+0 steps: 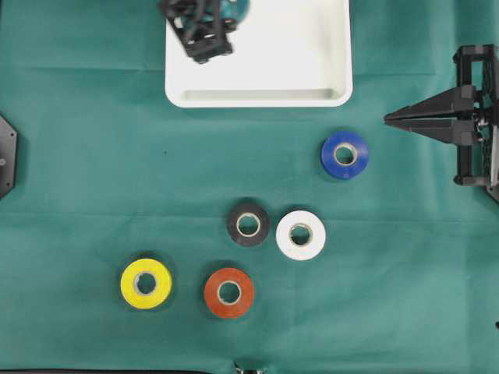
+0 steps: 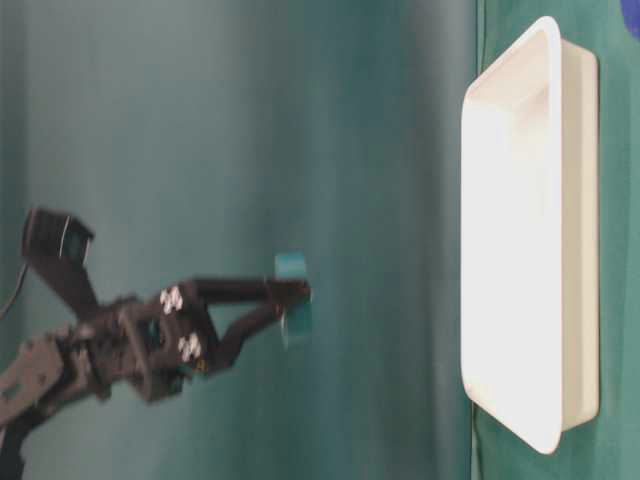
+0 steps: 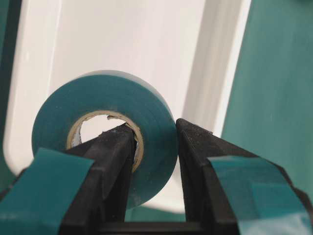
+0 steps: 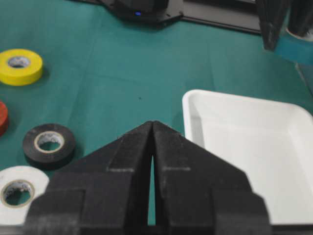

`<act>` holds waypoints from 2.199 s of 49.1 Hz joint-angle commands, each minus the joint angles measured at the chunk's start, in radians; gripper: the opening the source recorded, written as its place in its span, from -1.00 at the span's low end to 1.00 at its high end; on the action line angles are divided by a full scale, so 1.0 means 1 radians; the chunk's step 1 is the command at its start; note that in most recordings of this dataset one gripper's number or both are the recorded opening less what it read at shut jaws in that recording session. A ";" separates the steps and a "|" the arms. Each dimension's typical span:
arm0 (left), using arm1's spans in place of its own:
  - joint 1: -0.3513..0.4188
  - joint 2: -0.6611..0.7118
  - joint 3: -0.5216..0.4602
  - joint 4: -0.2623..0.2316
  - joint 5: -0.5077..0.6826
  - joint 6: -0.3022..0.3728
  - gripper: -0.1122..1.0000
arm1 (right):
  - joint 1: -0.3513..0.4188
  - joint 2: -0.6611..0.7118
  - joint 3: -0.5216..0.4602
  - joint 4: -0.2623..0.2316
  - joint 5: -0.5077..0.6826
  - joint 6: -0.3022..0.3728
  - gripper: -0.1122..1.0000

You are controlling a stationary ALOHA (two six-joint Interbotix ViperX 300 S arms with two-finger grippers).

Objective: Pick up the tape from a random location and place it into the white case.
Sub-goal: 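Carry the teal roll with the left gripper over the white tray, then lower the teal roll into the tray and open the left gripper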

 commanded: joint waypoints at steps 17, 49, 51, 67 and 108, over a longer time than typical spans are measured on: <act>-0.009 0.023 -0.046 0.002 0.020 0.021 -0.40 | 0.000 0.003 -0.018 0.000 -0.002 0.000 -0.80; 0.028 0.075 0.210 -0.002 -0.273 0.021 -0.40 | -0.018 0.026 -0.015 0.000 -0.005 0.000 -0.80; 0.029 0.084 0.219 -0.002 -0.288 0.021 -0.40 | -0.021 0.029 -0.015 0.000 -0.005 0.000 -0.80; 0.029 0.193 0.253 -0.003 -0.368 0.023 -0.40 | -0.026 0.034 -0.015 0.000 -0.012 0.000 -0.80; 0.034 0.213 0.253 -0.003 -0.371 0.023 -0.40 | -0.025 0.034 -0.015 0.000 -0.012 0.000 -0.80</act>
